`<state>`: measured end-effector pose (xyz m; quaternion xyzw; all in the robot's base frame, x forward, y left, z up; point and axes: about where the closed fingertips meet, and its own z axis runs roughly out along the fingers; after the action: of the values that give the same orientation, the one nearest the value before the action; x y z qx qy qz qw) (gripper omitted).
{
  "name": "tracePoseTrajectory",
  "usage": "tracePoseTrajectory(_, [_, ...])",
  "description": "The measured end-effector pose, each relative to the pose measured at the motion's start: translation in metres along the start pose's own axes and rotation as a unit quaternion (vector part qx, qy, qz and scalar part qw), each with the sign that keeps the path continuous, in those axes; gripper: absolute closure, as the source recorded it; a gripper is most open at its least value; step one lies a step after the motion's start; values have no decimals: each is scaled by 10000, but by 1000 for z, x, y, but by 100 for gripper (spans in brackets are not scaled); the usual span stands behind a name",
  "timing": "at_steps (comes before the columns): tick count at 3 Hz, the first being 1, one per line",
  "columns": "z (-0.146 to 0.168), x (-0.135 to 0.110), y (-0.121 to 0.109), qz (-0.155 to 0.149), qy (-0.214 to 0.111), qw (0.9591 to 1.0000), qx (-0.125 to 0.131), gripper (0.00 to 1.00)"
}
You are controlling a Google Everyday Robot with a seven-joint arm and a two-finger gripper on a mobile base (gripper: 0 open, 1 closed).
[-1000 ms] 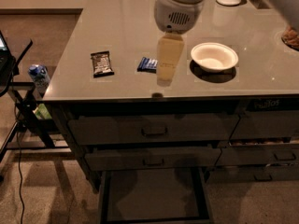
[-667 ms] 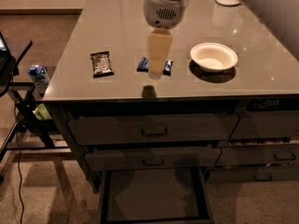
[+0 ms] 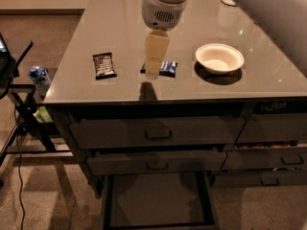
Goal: Place rxbar chocolate into bottom drawer
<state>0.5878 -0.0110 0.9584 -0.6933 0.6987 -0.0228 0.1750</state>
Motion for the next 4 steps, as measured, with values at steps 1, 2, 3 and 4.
tracePoseTrajectory(1, [20, -19, -21, -106, -105, 9999, -33, 0])
tracePoseTrajectory(2, [36, -41, -37, -302, -187, 9993, -81, 0])
tracePoseTrajectory(3, [36, -43, -39, -309, -207, 9993, -72, 0])
tracePoseTrajectory(4, [40, -45, -41, -293, -285, 9991, -86, 0])
